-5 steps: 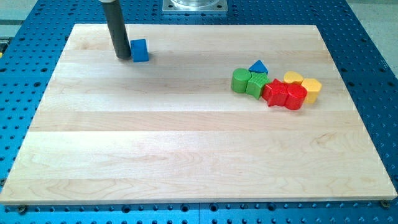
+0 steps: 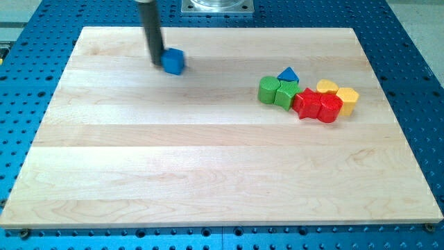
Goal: Push the cube into the group of the blocks
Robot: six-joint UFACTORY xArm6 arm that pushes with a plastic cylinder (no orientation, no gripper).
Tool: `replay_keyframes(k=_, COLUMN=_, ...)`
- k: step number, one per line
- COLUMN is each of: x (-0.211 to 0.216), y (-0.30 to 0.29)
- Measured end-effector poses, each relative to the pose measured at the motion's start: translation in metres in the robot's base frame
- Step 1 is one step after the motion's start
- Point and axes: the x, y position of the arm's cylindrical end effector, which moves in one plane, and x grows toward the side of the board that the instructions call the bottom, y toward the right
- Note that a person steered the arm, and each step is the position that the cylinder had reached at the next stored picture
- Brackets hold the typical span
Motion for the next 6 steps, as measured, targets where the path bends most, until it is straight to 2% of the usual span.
replay_keyframes(k=1, x=0.037, y=0.068)
replay_keyframes(k=2, x=0.032, y=0.03)
replay_keyframes(k=3, x=0.047, y=0.046)
replay_keyframes(k=4, x=0.06, y=0.1)
replay_keyframes(k=5, x=0.061, y=0.126)
replay_keyframes(k=6, x=0.061, y=0.128)
